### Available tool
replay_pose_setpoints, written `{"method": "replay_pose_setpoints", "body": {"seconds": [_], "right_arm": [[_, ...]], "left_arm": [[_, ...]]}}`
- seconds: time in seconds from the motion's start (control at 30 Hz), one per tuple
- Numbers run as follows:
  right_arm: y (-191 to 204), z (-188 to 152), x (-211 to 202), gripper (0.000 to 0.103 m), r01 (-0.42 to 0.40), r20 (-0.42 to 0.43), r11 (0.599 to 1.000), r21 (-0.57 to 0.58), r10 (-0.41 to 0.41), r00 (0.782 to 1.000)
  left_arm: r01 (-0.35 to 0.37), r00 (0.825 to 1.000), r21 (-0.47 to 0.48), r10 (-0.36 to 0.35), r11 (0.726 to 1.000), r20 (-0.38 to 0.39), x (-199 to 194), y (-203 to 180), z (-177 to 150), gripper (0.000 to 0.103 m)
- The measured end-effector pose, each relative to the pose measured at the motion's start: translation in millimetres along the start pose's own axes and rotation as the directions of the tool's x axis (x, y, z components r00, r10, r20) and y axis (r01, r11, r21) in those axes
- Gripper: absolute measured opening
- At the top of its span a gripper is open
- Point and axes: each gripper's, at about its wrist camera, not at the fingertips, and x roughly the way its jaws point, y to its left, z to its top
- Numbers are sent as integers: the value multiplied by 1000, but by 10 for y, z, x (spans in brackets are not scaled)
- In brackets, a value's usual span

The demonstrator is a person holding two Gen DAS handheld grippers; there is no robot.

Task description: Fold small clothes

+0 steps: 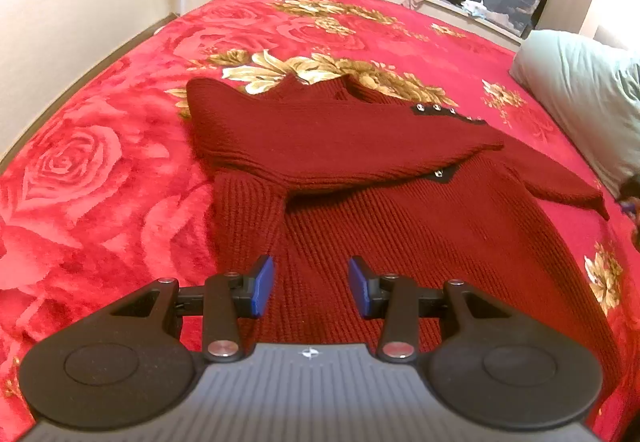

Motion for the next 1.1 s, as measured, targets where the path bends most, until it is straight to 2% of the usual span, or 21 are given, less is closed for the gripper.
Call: {"method": "replay_pose_setpoints", "body": {"seconds": [0.03,0.1,0.17,0.23,0.27,0.37,0.5,0.57,0.6,0.67,0.77,0.87,0.9,0.93,1.0,1.03,1.07,1.1], "right_arm": [[-50,9,-30,27,-24,3,1000,13,24,1000],[-84,-9,-160,27,-141,41,990,4,141,989],[-50,-81,-299,29,-277,33,961,-14,277,960],[139,-197,-426,31,-404,-8,913,-51,405,914],[294,-287,-520,31,-475,-39,876,-81,474,880],[815,-609,-797,31,-628,-138,767,-135,613,778],[1534,-1121,-1139,32,-759,-287,643,-105,711,642],[1847,-1339,-1268,41,-788,-352,613,-67,724,593],[1990,-1454,-1290,46,-791,-373,610,-56,722,583],[2242,-1664,-1335,47,-776,-395,627,-62,699,596],[2515,-1863,-1302,48,-723,-403,690,-20,657,637],[2685,-1987,-1367,47,-673,-346,739,-40,621,703],[2791,-2052,-1434,26,-652,-317,752,-96,598,736],[2906,-2109,-1530,11,-610,-278,771,-184,555,784],[3022,-2180,-1628,9,-542,-203,787,-294,503,840],[3112,-2237,-1755,8,-510,-152,794,-331,489,859],[3133,-2253,-1881,8,-489,-116,797,-355,482,869],[3234,-2320,-2045,7,-479,-83,791,-379,487,869]], "left_arm": [[0,1000,-6,0,1000,2,-5,10,7,46],[3,1000,-18,-2,1000,7,-22,25,21,46],[7,1000,-18,-7,1000,13,-40,12,32,46],[9,1000,-10,-9,1000,20,-62,-5,32,46],[10,1000,-8,-9,1000,24,-72,-9,33,46],[9,999,-18,-8,1000,33,-96,15,45,46],[6,999,-40,-4,999,40,-135,89,45,46],[7,999,-51,-5,999,42,-159,145,41,46],[8,999,-56,-6,998,44,-174,174,38,46],[12,999,-73,-8,997,52,-212,258,39,46],[12,998,-119,-4,993,67,-293,457,37,46],[-5,996,-170,20,985,89,-401,715,35,46],[-17,995,-185,34,983,94,-432,797,29,46],[-29,994,-198,49,980,96,-458,869,27,46],[-65,992,-240,90,969,94,-508,1052,8,46],[-78,990,-260,105,962,91,-526,1124,-3,46],[-92,989,-286,122,954,90,-544,1213,-10,46],[-105,986,-313,140,944,89,-569,1298,-22,46]]}}
